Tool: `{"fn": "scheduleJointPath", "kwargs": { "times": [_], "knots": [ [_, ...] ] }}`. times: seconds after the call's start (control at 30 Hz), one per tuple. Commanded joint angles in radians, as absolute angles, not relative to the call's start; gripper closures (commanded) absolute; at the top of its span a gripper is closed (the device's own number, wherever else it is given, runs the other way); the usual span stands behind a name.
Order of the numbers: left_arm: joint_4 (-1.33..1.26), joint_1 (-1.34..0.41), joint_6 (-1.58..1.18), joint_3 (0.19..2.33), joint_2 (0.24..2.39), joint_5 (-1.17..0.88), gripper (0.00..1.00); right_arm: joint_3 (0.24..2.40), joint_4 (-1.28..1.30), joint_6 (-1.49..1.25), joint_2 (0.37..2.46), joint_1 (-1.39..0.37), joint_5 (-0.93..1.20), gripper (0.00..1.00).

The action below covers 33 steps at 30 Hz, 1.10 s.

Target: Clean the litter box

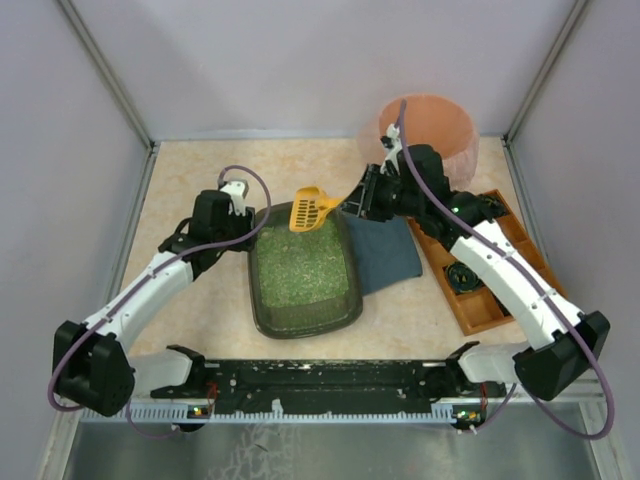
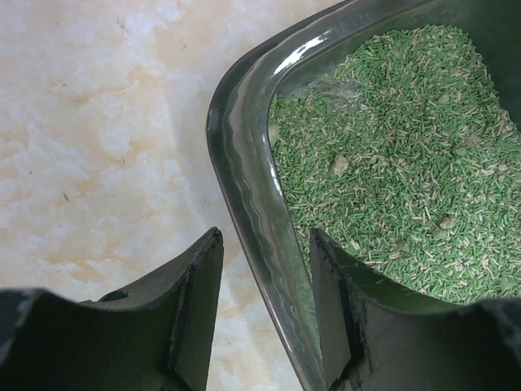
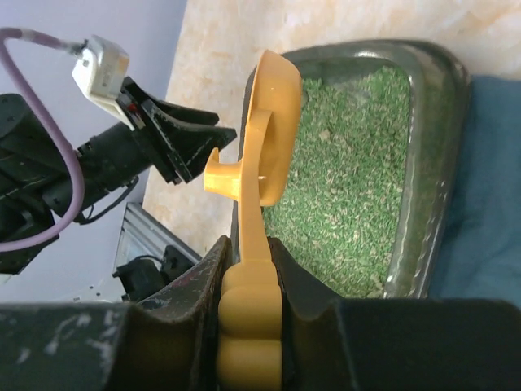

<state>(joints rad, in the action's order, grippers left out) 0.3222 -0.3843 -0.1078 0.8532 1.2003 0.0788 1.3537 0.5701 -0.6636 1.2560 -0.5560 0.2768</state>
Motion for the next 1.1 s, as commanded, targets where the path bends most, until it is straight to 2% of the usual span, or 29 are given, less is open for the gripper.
{"fn": "scheduleJointPath", "kwargs": {
  "times": [0.0, 0.27, 0.53, 0.77, 1.07],
  "knots": [
    [0.328, -0.386, -0.109, 0.892, 1.219, 0.039, 0.48, 1.354, 0.588, -0.723, 1.313, -0.605, 0.207, 1.0],
    [0.337, -0.388, -0.105, 0.899, 1.239, 0.017, 0.5, 1.366, 0.585, -0.767, 1.452, -0.653, 0.133, 1.0],
    [0.351, -0.388, -0.101, 0.908, 1.265, -0.001, 0.5, 1.291, 0.413, -0.87, 1.551, -0.655, 0.133, 1.0],
    [0.364, -0.389, -0.1, 0.917, 1.292, -0.014, 0.51, 1.33, 0.428, -0.867, 1.643, -0.655, 0.12, 1.0],
    [0.379, -0.397, -0.094, 0.928, 1.324, -0.03, 0.54, 1.333, 0.392, -0.823, 1.759, -0.655, 0.244, 1.0]
  ]
}}
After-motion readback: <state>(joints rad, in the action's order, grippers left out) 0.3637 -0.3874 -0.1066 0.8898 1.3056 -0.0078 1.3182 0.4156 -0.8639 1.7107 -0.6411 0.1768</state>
